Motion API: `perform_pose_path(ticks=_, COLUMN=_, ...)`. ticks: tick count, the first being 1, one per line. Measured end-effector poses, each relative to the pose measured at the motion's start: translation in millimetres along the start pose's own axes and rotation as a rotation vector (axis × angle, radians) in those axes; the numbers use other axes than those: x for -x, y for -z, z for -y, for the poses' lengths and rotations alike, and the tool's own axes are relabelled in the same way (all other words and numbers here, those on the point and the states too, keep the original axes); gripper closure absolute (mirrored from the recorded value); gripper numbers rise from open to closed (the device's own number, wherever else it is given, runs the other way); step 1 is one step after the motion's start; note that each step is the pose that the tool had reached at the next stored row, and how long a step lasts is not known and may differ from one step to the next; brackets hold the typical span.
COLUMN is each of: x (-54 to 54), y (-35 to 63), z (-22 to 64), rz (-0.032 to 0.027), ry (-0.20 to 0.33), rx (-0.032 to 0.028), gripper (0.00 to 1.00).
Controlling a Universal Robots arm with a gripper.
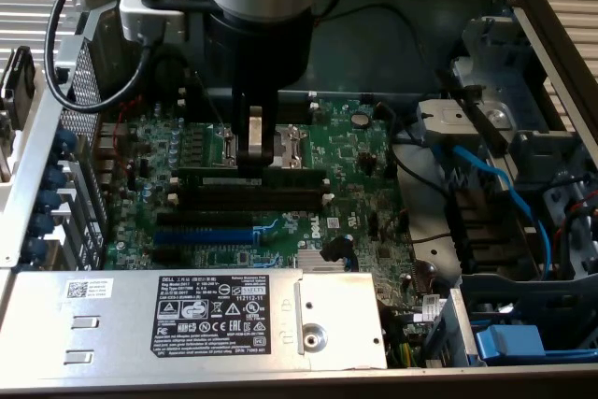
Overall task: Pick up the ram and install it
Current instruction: 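Insert the ram into the slot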
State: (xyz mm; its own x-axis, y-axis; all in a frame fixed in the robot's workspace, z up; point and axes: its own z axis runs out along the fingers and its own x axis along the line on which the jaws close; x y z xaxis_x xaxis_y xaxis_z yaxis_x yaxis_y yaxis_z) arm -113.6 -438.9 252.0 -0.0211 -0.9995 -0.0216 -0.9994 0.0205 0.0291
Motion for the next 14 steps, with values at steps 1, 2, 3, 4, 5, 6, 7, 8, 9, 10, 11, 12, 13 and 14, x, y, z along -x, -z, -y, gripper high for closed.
perform_pose_path(ticks=1, x=0.0, y=0.0, z=0.0, rz=0.0001, ry=0.0, rx=0.0, gripper=0.88)
perform_pose_path(ticks=2, x=0.0, y=0.0, z=0.0, rz=0.0001, ry=0.0, rx=0.0, gripper=0.88)
perform_pose_path(ticks=3, x=0.0, y=-0.1, z=0.0, rz=0.0, ry=0.001, rx=0.0, gripper=0.88)
perform_pose_path(ticks=4, x=0.0, y=-0.1, z=0.0, rz=-0.0002, ry=0.005, rx=0.0002, gripper=0.88)
perform_pose_path(ticks=5, x=0.0, y=-0.1, z=0.0, rz=-0.0004, ry=0.01, rx=0.0003, gripper=0.88)
perform_pose_path(ticks=6, x=0.0, y=-0.2, z=0.0, rz=-0.0005, ry=0.017, rx=0.0004, gripper=0.88)
perform_pose_path(ticks=7, x=0.1, y=-0.3, z=0.1, rz=-0.0006, ry=0.021, rx=0.0004, gripper=0.88)
perform_pose_path(ticks=8, x=0.0, y=-0.3, z=0.0, rz=-0.0007, ry=0.021, rx=0.0005, gripper=0.88)
perform_pose_path(ticks=9, x=0.0, y=-0.5, z=0.0, rz=-0.0006, ry=0.021, rx=0.0005, gripper=0.88)
perform_pose_path(ticks=10, x=0.1, y=-1.1, z=0.1, rz=-0.0002, ry=0.021, rx=0.0002, gripper=0.88)
perform_pose_path(ticks=11, x=0.0, y=-1.4, z=0.1, rz=-0.0003, ry=0.019, rx=0.0003, gripper=0.88)
perform_pose_path(ticks=12, x=0.0, y=-1.8, z=0.1, rz=-0.0001, ry=0.017, rx=0.0004, gripper=0.88)
perform_pose_path(ticks=13, x=0.0, y=-2.3, z=0.1, rz=0.0003, ry=0.017, rx=0.0003, gripper=0.88)
perform_pose_path(ticks=14, x=0.0, y=-2.4, z=0.0, rz=0.0001, ry=0.017, rx=0.0005, gripper=0.88)
